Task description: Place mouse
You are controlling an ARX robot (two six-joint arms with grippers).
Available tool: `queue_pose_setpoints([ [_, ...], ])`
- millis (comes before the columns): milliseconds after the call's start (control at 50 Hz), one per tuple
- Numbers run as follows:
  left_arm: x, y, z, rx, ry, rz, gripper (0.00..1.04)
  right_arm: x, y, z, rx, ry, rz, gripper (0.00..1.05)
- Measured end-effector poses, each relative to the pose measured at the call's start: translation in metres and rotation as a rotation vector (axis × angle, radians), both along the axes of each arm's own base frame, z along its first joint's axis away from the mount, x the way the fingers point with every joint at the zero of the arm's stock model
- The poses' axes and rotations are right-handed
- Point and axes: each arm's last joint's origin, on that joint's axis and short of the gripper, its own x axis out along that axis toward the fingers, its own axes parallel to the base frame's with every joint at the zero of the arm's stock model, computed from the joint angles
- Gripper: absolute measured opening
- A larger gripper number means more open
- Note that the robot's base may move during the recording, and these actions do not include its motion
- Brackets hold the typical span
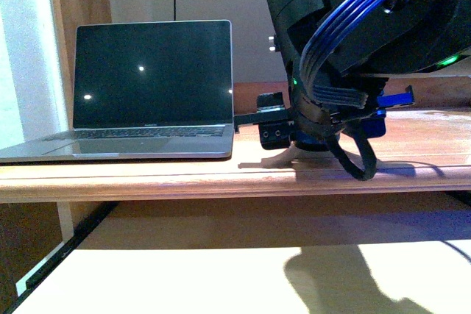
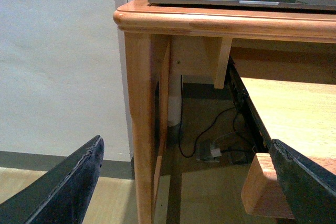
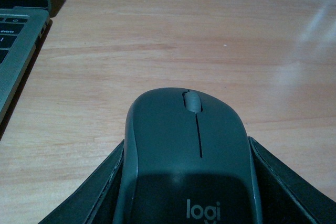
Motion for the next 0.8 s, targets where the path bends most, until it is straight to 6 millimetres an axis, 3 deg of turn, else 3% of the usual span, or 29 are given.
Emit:
queue_pose_setpoints([
  [280, 0.000, 0.000, 0.000, 0.000, 0.000, 0.000, 0.97, 0.016, 0.008, -0.007, -0.015, 0.005, 0.006, 0.58],
  [480, 0.000, 0.000, 0.000, 0.000, 0.000, 0.000, 0.97, 0.020, 0.004, -0.004, 0.009, -0.017, 0.038, 0.97],
  [561, 0.000, 0.000, 0.000, 0.000, 0.000, 0.000, 0.97, 0.018, -0.003, -0.003, 0.028, -0.017, 0.066, 0.97],
  [681, 0.000, 0.000, 0.000, 0.000, 0.000, 0.000, 0.97, 0.000, -0.029, 0.013, 0.088, -0.027, 0.150, 0.97],
  [801, 0.000, 0.000, 0.000, 0.000, 0.000, 0.000, 0.97, -0.031, -0.077, 0.034, 0.165, -0.062, 0.273, 0.97],
])
